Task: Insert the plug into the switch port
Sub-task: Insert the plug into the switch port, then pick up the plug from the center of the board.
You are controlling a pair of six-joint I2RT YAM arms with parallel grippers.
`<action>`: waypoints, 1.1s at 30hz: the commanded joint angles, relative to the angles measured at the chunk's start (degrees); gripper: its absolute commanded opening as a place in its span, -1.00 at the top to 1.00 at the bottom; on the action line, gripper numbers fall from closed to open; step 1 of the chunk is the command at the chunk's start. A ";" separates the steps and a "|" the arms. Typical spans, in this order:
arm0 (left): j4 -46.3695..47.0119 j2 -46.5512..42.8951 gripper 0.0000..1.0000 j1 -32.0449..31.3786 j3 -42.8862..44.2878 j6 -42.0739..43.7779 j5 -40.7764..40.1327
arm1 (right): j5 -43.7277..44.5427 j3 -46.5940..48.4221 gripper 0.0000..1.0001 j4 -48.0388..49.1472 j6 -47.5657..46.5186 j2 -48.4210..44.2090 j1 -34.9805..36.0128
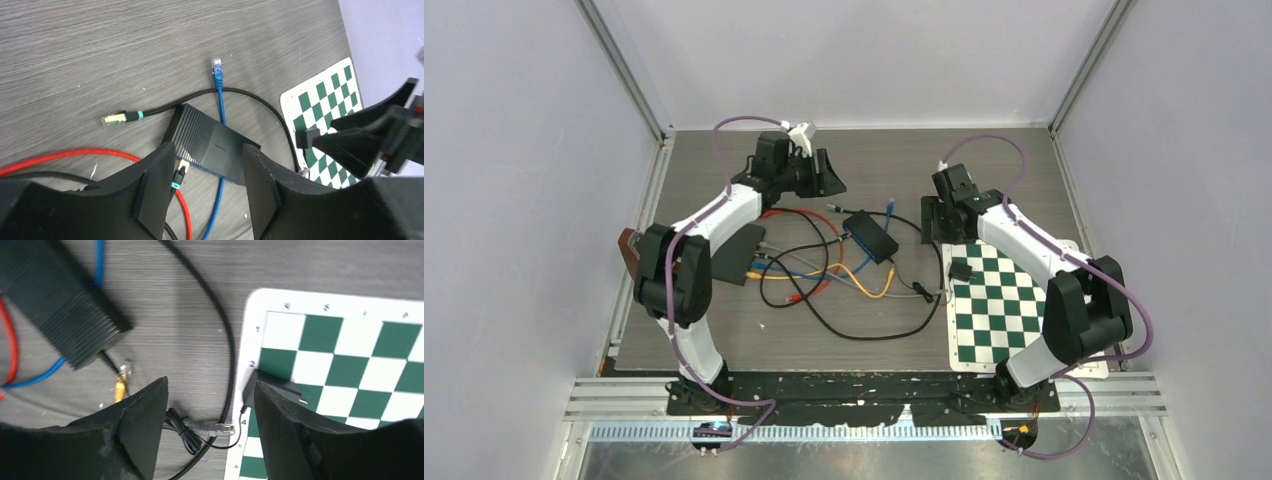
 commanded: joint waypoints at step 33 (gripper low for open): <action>-10.90 -20.83 -0.10 0.24 -7.23 3.93 -1.32 | 15.70 -12.57 -0.44 3.77 21.13 3.04 -3.06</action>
